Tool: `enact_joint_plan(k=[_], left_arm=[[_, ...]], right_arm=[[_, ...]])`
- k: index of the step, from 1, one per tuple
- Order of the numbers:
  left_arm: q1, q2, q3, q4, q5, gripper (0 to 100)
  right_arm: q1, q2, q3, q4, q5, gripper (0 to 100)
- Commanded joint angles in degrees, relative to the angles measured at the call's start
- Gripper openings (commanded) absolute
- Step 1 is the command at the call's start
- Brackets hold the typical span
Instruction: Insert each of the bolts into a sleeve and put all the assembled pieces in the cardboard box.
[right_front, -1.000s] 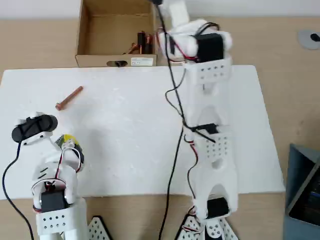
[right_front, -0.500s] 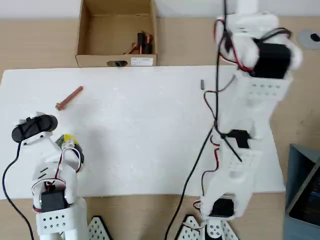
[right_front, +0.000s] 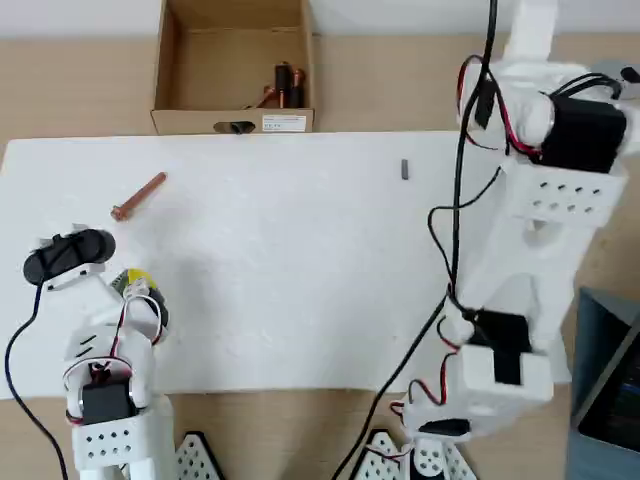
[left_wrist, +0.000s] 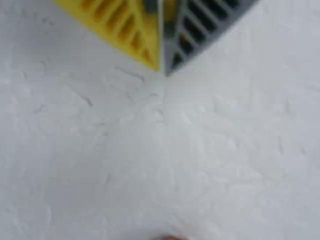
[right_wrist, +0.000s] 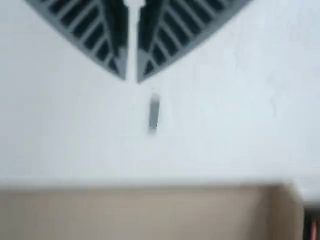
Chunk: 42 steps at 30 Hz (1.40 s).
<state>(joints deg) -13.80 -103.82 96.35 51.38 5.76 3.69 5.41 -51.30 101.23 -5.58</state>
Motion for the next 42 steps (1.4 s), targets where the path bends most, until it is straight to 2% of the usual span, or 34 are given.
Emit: enact_joint_plan(k=[1, 6, 17, 23, 29, 42], left_arm=[[-0.09, -0.13, 0.62, 0.09, 0.26, 0], [-0.09, -0.13, 0.62, 0.09, 0.26, 0], [-0.09, -0.13, 0.62, 0.09, 0.26, 0], [-0.09, -0.13, 0.62, 0.09, 0.26, 0], [-0.09, -0.13, 0.62, 0.09, 0.26, 0], [-0.09, -0.13, 0.62, 0.09, 0.26, 0]], right_arm=[[-1.10, -4.00, 7.43, -0.79, -1.67, 0.9], [-2.33, -4.09, 11.65, -0.35, -4.04, 0.9], [-1.71, -4.18, 17.10, 0.88, -4.04, 0.9], [-1.71, -10.42, 20.44, 0.70, -4.04, 0.9], [-4.53, -18.51, 29.76, 0.18, -4.13, 0.9], [-4.79, -35.56, 60.26, -18.55, -4.75, 0.9]])
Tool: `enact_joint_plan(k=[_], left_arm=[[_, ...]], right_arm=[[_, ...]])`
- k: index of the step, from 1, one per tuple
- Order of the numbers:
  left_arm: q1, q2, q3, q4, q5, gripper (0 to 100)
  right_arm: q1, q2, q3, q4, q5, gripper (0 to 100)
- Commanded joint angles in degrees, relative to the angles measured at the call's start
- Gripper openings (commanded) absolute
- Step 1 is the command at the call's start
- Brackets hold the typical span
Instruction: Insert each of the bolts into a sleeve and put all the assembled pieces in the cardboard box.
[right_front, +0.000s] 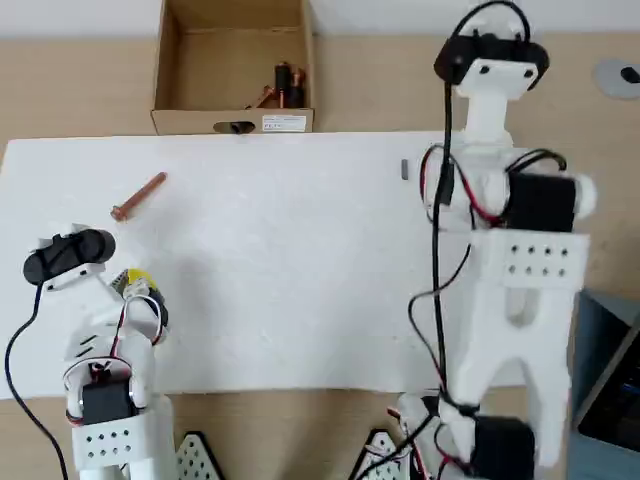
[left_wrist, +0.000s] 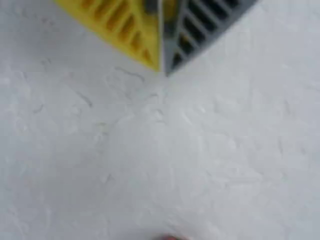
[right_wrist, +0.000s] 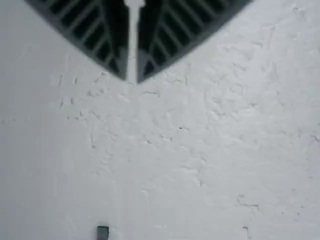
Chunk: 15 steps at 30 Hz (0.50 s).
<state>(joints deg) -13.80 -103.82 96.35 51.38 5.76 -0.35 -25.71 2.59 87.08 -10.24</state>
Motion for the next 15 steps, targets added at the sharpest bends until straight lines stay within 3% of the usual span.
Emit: enact_joint_plan(k=[1, 15], left_arm=[[-0.09, -0.13, 0.62, 0.09, 0.26, 0], [-0.09, -0.13, 0.62, 0.09, 0.26, 0]], right_arm=[[-0.84, -5.76, 9.10, -5.89, -0.09, 0.9], [-3.21, -21.85, 39.52, -25.41, 0.35, 0.9]])
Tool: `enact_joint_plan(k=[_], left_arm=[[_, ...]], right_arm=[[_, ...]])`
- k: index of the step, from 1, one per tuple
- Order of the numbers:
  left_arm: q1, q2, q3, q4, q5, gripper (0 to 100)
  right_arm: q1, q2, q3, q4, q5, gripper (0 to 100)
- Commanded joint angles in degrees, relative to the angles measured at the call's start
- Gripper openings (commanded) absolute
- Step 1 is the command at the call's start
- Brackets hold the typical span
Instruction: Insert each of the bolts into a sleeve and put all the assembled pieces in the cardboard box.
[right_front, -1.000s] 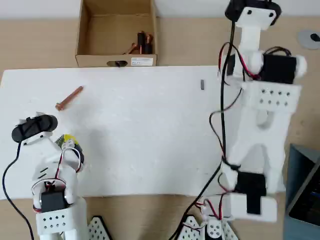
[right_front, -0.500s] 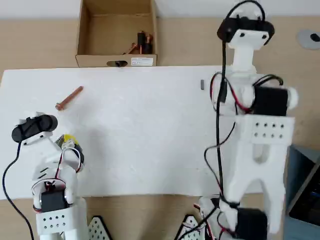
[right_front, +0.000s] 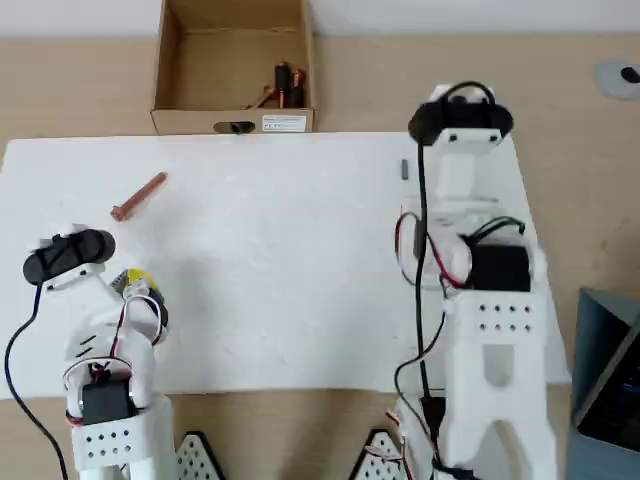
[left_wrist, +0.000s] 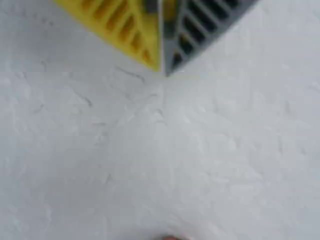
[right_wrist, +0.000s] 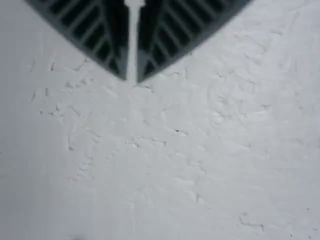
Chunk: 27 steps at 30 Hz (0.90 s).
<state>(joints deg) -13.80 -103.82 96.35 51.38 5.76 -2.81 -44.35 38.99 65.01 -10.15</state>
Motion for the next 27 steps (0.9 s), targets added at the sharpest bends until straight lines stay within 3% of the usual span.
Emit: enact_joint_plan(k=[1, 15, 27], left_arm=[[-0.09, -0.13, 0.62, 0.09, 0.26, 0], [-0.09, -0.13, 0.62, 0.09, 0.26, 0], [-0.09, -0.13, 0.62, 0.09, 0.26, 0]], right_arm=[[-0.75, -4.00, 4.70, -4.31, 0.26, 0.9], [-2.33, -21.93, 31.60, -20.92, 3.52, 0.9], [-2.07, -45.67, 53.49, -21.45, 3.96, 0.9]])
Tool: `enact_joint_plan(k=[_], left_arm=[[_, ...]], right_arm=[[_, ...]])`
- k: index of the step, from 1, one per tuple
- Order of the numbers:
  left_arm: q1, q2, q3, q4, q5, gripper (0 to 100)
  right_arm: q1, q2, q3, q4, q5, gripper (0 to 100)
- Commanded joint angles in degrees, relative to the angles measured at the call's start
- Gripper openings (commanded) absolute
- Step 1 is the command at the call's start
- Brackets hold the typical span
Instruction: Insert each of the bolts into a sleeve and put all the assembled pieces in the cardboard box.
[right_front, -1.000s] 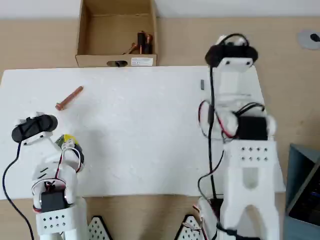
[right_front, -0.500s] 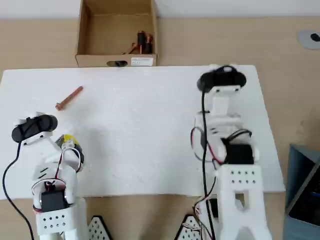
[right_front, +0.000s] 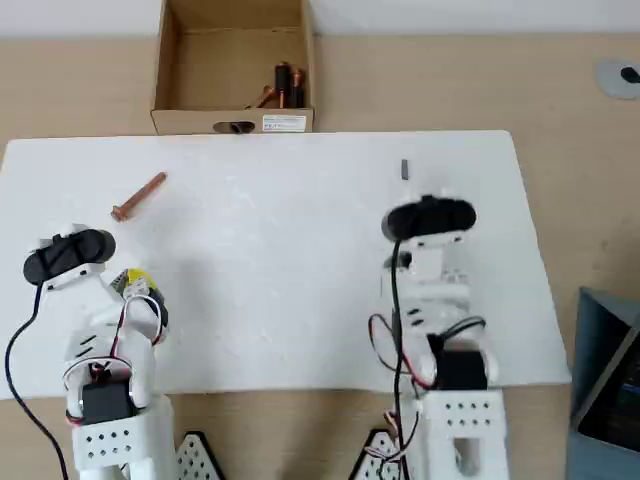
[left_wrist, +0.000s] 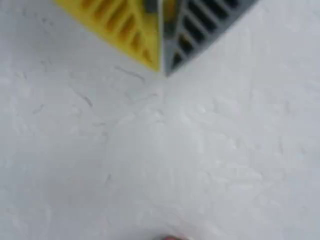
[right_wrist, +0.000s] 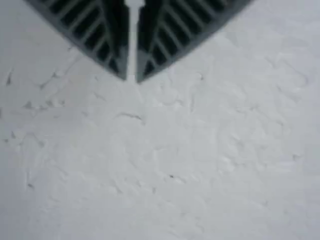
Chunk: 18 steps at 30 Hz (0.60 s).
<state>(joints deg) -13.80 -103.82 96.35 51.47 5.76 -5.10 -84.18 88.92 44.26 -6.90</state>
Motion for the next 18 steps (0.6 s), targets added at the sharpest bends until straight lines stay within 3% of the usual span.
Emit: enact_joint_plan(k=[1, 8, 18], left_arm=[[-0.09, -0.13, 0.62, 0.00, 0.26, 0], [-0.09, -0.13, 0.62, 0.00, 0.26, 0], [-0.09, -0.13, 0.62, 0.00, 0.26, 0]], right_arm=[[1.10, -8.57, 4.79, -0.44, 0.88, 0.9], [2.24, -26.42, 6.90, 10.55, 1.14, 0.9], [2.77, -24.75, 6.81, 12.31, 1.32, 0.9]])
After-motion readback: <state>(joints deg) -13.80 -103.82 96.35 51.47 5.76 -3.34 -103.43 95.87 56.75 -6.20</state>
